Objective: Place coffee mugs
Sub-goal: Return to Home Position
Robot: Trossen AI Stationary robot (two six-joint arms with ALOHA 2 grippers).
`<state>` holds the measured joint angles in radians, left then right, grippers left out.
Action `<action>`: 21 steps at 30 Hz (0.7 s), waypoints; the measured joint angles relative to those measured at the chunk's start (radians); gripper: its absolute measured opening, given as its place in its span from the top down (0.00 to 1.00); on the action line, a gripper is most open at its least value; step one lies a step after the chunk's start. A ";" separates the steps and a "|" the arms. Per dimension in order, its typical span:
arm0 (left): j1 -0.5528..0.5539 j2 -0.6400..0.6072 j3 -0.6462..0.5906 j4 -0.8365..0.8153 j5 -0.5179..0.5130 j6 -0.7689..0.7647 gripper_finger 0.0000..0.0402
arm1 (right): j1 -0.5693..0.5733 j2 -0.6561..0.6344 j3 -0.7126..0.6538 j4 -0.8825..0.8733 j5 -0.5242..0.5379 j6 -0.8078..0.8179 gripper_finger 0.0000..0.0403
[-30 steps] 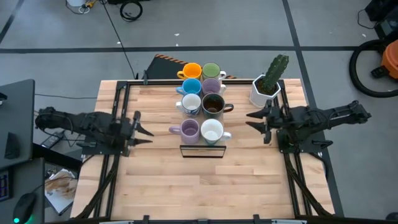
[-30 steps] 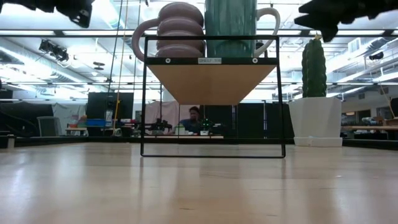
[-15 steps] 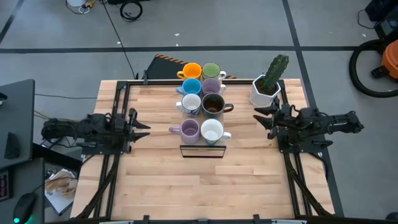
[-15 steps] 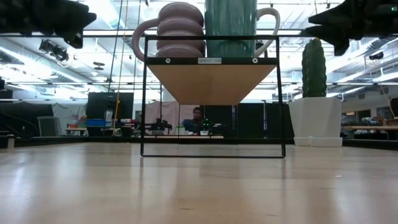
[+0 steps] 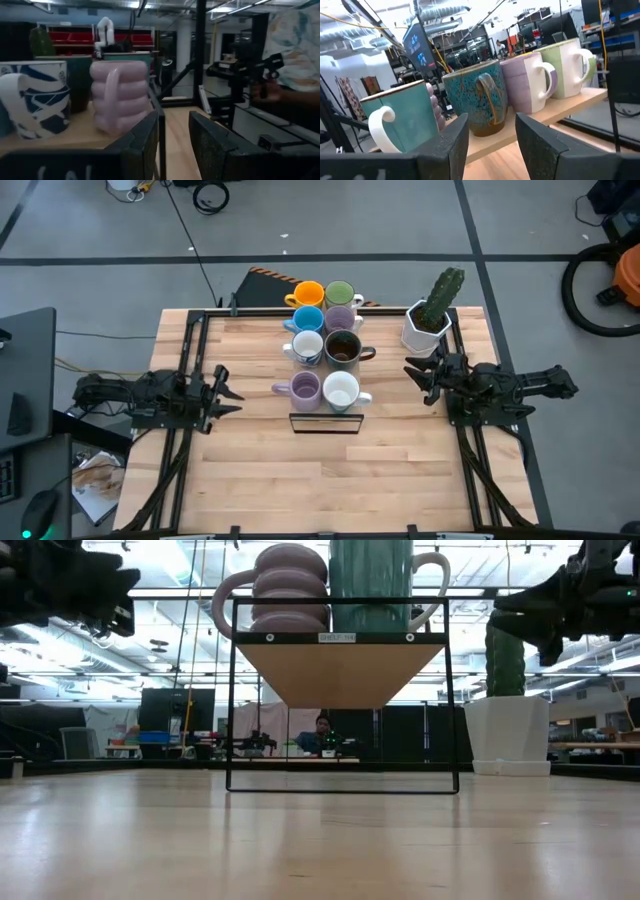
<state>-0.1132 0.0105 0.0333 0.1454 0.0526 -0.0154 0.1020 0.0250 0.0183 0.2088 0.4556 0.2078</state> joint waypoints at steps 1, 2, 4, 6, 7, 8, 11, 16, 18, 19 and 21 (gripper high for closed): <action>0.000 0.000 -0.001 0.003 0.008 0.000 0.71 | 0.000 0.000 -0.003 -0.001 -0.001 0.007 0.58; 0.000 0.000 -0.001 0.003 0.008 0.000 0.71 | 0.000 0.000 -0.006 0.000 -0.002 0.007 0.58; 0.000 0.000 -0.002 0.000 0.002 -0.001 0.71 | 0.000 0.000 -0.010 0.000 -0.003 0.006 0.58; 0.000 0.000 -0.002 0.001 -0.005 -0.001 0.71 | 0.000 0.001 -0.011 -0.001 -0.003 0.007 0.58; 0.000 0.000 -0.002 0.001 -0.005 0.000 0.71 | 0.000 0.001 -0.011 0.000 -0.003 0.007 0.58; 0.000 0.000 -0.002 0.000 -0.005 0.000 0.71 | 0.000 0.000 -0.011 0.000 -0.003 0.007 0.58; 0.000 0.001 -0.002 0.000 -0.005 0.000 0.71 | 0.000 0.001 -0.011 0.000 -0.004 0.007 0.58; 0.000 0.001 -0.002 0.000 -0.005 0.000 0.71 | 0.000 0.001 -0.011 0.000 -0.004 0.007 0.58; 0.000 0.001 -0.002 0.000 -0.005 0.000 0.71 | 0.000 0.001 -0.011 0.000 -0.004 0.007 0.58; 0.000 0.001 -0.002 0.000 -0.005 0.000 0.71 | 0.000 0.001 -0.011 0.000 -0.004 0.007 0.58; 0.000 0.001 -0.002 0.000 -0.006 0.000 0.71 | 0.000 0.001 -0.011 0.000 -0.004 0.007 0.58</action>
<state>-0.1131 0.0113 0.0315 0.1455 0.0469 -0.0151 0.1020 0.0257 0.0071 0.2085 0.4519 0.2146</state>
